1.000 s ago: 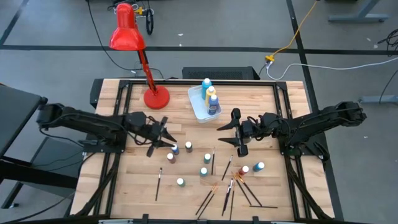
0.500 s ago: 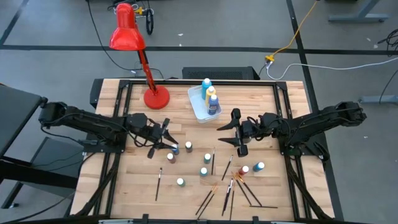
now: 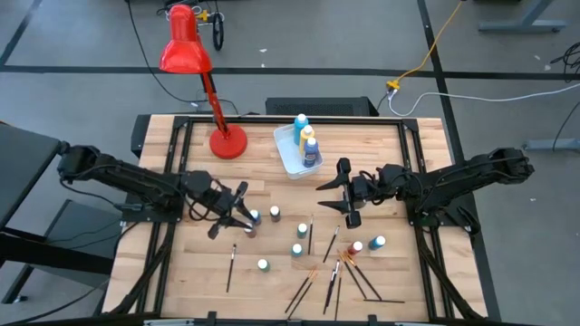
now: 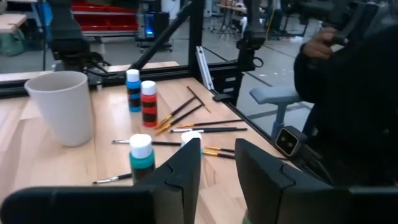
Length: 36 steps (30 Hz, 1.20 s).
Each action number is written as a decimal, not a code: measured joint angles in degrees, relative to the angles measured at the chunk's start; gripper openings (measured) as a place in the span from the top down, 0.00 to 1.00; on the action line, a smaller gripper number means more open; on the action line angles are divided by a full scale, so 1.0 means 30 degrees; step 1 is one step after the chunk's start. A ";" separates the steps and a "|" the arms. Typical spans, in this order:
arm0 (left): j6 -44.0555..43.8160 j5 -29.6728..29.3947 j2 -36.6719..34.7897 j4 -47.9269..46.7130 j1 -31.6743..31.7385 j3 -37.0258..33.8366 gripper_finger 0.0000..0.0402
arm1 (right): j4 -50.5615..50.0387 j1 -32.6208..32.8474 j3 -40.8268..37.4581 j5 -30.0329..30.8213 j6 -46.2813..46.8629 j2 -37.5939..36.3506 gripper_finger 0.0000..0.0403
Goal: Pick & Place Paint Supplies
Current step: Put the small red paint bottle into the white bin
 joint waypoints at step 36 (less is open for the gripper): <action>-0.0736 -0.4639 0.3804 -0.1385 -0.2474 0.0152 0.66 | -0.0110 0.0000 0.0000 -0.0014 0.0206 0.0007 0.56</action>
